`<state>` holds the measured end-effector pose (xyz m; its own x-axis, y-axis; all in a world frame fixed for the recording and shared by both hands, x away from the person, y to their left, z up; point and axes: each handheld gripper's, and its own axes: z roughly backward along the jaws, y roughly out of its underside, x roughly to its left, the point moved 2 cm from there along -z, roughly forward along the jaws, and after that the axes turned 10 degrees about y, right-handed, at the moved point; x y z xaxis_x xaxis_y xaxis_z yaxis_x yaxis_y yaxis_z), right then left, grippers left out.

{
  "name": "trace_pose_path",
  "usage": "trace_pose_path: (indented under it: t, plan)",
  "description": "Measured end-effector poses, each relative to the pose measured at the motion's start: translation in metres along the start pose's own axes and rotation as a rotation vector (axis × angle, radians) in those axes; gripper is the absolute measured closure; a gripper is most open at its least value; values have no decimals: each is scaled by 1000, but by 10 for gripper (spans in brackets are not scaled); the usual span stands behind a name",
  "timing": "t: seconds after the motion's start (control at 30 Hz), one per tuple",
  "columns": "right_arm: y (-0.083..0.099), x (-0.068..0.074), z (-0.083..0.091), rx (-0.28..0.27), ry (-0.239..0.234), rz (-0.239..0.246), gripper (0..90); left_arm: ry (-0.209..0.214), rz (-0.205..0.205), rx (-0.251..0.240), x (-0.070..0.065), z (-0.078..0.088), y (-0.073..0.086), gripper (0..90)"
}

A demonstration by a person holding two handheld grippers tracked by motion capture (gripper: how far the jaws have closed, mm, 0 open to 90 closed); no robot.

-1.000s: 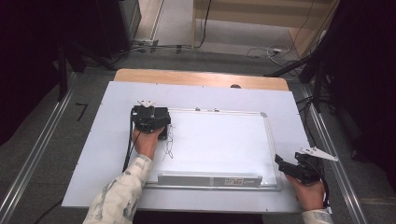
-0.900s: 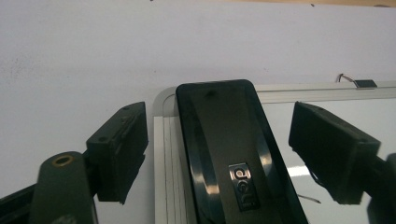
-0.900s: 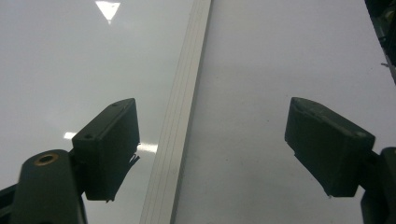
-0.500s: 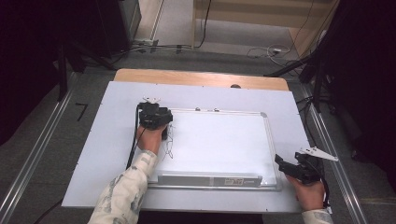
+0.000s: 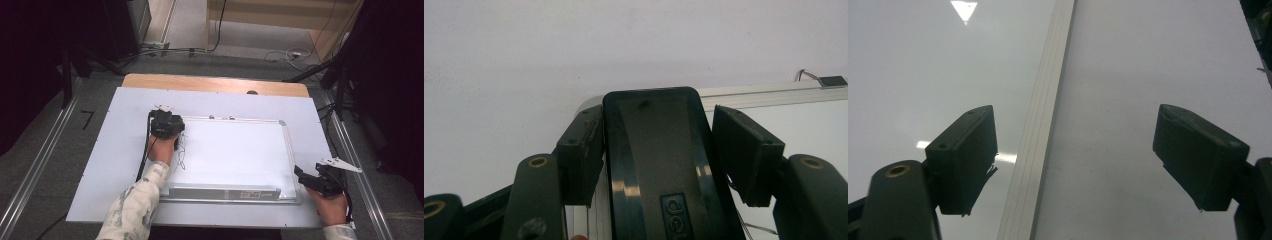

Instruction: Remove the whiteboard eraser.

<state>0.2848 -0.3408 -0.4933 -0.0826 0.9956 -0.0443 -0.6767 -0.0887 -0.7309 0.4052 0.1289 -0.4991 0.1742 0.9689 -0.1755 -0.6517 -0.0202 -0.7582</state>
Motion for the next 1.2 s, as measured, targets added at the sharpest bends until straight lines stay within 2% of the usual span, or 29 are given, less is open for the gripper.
trace_pose_path:
  t: [0.3,0.7,0.83,0.93,1.2]
  plan:
    - [0,0,0,1,0,1,165,-18,-9,34,-2,-3,4,373]
    - [0,0,0,1,0,1,165,-23,-11,26,-3,-5,6,378]
    - [0,0,0,0,0,2,165,-9,-8,23,-2,-3,6,382]
    - [0,0,0,-1,1,1,165,-6,-31,29,-2,-2,6,386]
    - [0,0,0,-1,2,0,165,8,-43,20,-1,5,9,391]
